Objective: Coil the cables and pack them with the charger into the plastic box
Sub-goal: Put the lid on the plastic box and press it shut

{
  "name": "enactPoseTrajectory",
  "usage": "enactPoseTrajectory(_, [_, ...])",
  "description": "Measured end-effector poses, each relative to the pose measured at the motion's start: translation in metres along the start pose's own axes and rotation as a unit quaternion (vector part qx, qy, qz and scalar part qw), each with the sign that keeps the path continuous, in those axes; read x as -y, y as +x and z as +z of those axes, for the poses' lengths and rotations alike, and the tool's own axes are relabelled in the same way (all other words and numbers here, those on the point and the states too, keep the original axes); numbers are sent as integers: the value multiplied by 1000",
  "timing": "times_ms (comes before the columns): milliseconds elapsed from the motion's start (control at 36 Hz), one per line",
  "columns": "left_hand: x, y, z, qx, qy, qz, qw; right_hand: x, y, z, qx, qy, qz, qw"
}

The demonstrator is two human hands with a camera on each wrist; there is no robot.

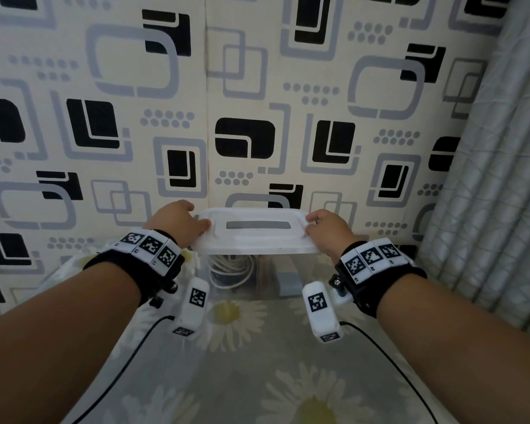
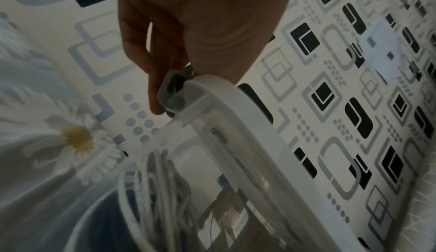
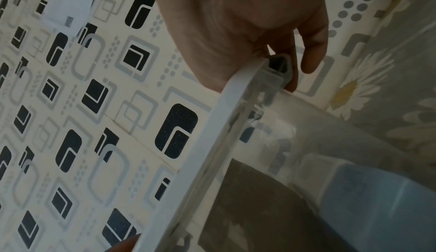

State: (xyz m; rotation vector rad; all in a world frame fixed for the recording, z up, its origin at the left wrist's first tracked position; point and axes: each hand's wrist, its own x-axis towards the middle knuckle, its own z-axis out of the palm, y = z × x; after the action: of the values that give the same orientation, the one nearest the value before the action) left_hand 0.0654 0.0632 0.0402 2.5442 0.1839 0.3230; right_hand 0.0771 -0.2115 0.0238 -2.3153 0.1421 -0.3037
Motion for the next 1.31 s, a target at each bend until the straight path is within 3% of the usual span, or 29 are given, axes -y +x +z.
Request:
enactPoseTrajectory(333, [-2,0,3,-46,64,43,996,1,-5,-2,2,1,6,1000])
enactPoseTrajectory(556, [-11,2,3,-5,108,35,994,1,-5,-3,-3,14,20,1000])
enactPoseTrajectory(722, [-39,-12,17,9,61,157,986,1,-5,-3,-11,71,85,994])
enactPoseTrajectory(972, [-87,-38,51,128,55,279,950,-2,-8,-2,25,196,168,966])
enactPoseTrajectory(1306, [-87,-42,63,116,82,283,949,-5,-17,-3,-13,148,81,986])
